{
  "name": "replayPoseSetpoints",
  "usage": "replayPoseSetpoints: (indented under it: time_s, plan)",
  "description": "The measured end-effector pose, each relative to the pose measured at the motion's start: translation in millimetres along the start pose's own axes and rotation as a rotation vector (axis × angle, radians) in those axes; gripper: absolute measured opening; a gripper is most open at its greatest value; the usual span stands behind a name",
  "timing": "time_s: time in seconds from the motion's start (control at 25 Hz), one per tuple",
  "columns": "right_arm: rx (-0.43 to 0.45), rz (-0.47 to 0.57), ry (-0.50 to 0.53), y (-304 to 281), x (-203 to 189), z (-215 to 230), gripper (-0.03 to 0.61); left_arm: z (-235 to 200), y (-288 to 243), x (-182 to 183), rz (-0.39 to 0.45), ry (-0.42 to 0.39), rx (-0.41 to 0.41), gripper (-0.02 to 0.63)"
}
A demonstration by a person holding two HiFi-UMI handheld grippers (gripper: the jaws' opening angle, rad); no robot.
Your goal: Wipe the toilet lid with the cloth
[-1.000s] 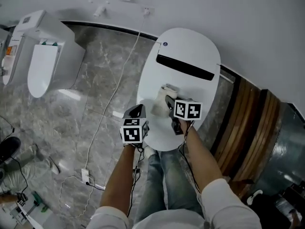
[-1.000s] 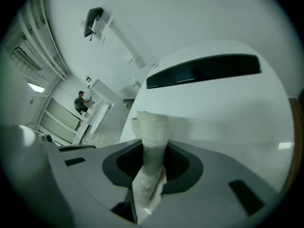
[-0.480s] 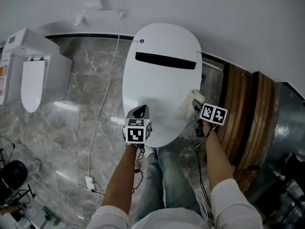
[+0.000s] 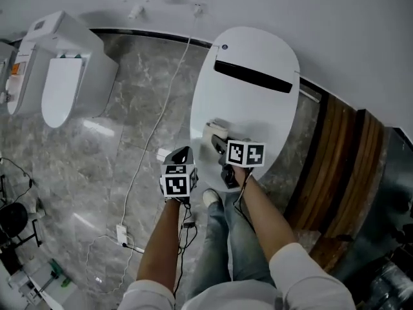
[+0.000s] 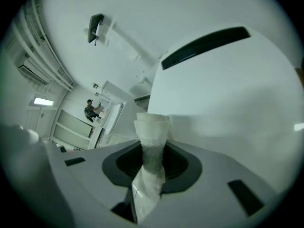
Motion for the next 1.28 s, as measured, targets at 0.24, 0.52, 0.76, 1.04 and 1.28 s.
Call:
replayPoseSetpoints:
  time_s: [0.24,0.52,0.76,1.04,1.28]
  plan:
    - [-0.069,-0.086,0.080,-44,-18,-25,0.092,-24,15,-18,0.006,0.033,0.029,0.012]
    - [-0.175,-0.078,0.075,15,-24,36,0.092,4,6,-25,-0.005,0.003,-0.029,0.012]
    - [-0.305,-0.029,-0.031,101,-39,125,0.092,55,-9,-15,-0.014,-0.071,-0.111,0.012]
    - [-0.395,0.048,-0.139,145,-48,170,0.092,80,-11,-23,-0.036,-0.119,-0.143,0.012]
    - [-0.157,0.076,-0.157,93,-58,87,0.092,53,5,-46,-0.057,-0.092,-0.089,0.012]
Point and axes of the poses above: the fingertips, and each gripper's own axes: y backward along the fingers, z to its right, x out of its top, the point moved 2 cm from there along y, backward along the fingers, and after that the axes turned 2 degrees about -z, right-handed, at the moved point
